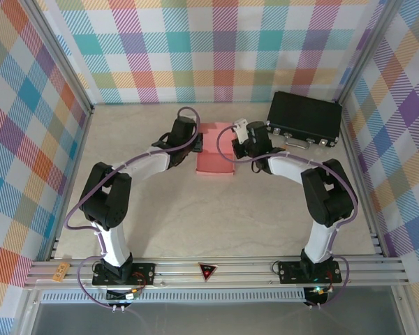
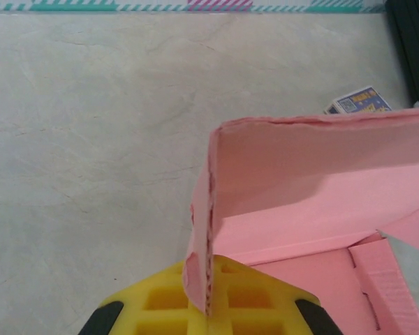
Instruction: Fold the paper box
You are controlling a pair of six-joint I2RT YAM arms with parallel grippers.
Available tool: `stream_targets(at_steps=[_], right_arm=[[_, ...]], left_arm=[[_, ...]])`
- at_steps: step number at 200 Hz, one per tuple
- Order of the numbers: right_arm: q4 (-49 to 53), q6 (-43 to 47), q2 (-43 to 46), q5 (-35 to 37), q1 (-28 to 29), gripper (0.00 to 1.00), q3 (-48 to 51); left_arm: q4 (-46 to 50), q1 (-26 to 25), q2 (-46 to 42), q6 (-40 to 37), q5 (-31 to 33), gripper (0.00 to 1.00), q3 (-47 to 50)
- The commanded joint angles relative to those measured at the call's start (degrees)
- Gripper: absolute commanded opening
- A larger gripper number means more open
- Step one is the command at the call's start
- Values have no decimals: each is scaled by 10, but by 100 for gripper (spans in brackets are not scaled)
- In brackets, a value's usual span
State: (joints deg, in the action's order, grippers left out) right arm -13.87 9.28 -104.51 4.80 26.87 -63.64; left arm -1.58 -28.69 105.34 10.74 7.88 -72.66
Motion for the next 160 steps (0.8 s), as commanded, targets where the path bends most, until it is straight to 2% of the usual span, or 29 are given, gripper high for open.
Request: stream_targets(at_steps=[1,63,160], right_arm=[[-63,-19,12,40,28,12,11],[-94,-32,4,128,65,13,12],[-94,-85,-26,159,80,15,9]], left_arm=[[-73,-12,-26,12,6,1,30],[-135,-24,-46,10,24,1,78],[-149,-36,-59,6,44,4,102]])
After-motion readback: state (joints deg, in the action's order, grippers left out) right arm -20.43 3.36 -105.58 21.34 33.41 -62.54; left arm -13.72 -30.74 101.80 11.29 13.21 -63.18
